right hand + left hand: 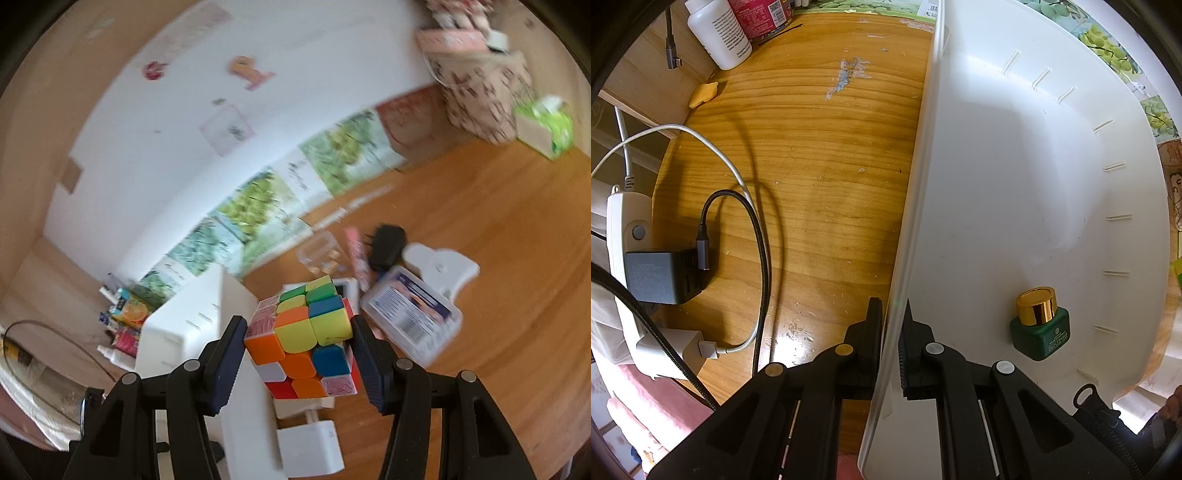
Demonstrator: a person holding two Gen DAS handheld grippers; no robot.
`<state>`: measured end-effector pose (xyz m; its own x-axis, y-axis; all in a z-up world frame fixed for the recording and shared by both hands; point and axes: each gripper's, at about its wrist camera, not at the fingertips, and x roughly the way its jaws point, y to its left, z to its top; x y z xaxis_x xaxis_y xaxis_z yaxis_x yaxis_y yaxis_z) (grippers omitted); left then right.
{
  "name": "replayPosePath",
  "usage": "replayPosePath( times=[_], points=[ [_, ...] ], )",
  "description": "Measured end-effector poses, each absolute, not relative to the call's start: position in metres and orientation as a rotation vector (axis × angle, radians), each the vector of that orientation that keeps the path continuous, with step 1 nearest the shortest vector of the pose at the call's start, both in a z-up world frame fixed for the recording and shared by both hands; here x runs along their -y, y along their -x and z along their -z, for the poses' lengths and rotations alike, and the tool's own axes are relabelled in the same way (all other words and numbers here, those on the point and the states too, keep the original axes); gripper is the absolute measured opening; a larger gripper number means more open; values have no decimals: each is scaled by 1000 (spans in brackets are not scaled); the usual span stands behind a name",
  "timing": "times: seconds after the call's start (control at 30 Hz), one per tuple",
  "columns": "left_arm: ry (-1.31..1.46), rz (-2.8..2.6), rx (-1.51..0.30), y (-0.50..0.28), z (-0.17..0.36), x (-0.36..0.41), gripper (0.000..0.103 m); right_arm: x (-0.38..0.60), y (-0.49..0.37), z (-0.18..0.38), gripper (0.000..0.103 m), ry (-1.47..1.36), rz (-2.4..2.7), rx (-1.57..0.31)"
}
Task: Organize rigid objects
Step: 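Carry the Rubik's cube into the tray with the right tool and release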
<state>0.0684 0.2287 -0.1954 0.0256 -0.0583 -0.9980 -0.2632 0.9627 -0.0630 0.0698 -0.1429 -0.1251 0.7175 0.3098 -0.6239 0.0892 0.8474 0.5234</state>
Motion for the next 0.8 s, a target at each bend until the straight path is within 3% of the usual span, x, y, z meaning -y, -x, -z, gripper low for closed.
replayPosePath(
  times=[0.33, 0.8],
  points=[
    [266, -157, -1540, -69, 195, -229, 9, 97, -67, 95, 57, -420, -363, -655],
    [268, -149, -1539, -68, 195, -234, 9, 29, -70, 99, 57, -253, -591, -720]
  ],
)
